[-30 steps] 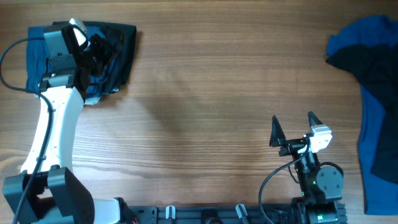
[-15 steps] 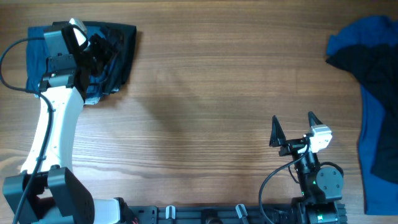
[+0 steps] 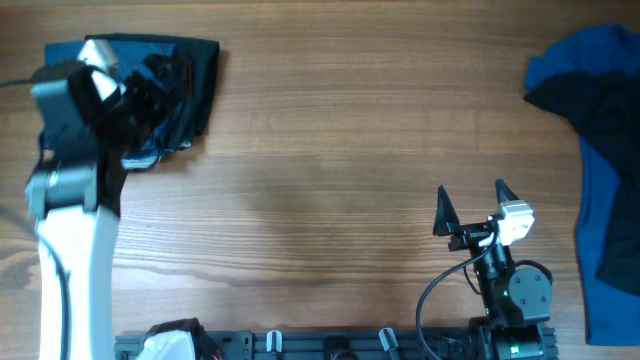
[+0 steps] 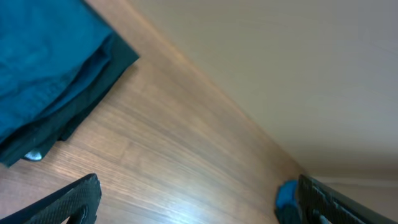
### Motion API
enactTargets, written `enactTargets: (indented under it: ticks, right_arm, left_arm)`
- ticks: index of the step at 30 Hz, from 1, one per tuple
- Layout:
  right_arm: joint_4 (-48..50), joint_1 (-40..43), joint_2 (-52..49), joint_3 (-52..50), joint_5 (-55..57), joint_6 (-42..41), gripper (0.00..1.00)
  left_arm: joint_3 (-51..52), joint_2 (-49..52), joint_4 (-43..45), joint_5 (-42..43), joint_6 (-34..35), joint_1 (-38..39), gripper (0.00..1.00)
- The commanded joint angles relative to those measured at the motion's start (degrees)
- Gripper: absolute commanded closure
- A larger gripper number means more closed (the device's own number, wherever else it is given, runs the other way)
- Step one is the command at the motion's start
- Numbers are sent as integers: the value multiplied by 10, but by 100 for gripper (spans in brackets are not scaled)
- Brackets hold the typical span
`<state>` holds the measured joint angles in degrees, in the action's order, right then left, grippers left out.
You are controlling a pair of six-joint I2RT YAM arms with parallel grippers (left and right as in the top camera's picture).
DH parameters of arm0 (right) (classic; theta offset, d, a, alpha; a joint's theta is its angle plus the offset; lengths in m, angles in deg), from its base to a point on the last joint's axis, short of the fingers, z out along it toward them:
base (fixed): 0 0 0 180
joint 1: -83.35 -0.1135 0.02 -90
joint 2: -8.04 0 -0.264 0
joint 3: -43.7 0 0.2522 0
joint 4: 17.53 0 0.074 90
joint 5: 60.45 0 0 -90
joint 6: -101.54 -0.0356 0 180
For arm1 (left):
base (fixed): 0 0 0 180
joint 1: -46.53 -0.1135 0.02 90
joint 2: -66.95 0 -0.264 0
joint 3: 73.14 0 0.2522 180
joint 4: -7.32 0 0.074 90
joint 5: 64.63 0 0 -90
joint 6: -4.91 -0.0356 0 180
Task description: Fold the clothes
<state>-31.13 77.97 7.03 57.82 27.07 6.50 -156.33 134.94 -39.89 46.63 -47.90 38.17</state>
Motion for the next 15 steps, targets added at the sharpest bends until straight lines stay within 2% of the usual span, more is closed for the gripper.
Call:
enactTargets:
  ticks: [1,5,15]
  right_arm:
    - [1,-2,1,0,10,0,0]
    - [1,-2,1,-1,10,0,0]
    - [1,-2,1,-1,10,0,0]
  left_arm:
    - [39,-87,-10,-2,-3,-2,0]
    - [107,-176,-10,-2,-3,-2,0]
    - [365,-394,23,-10,-3,-2,0]
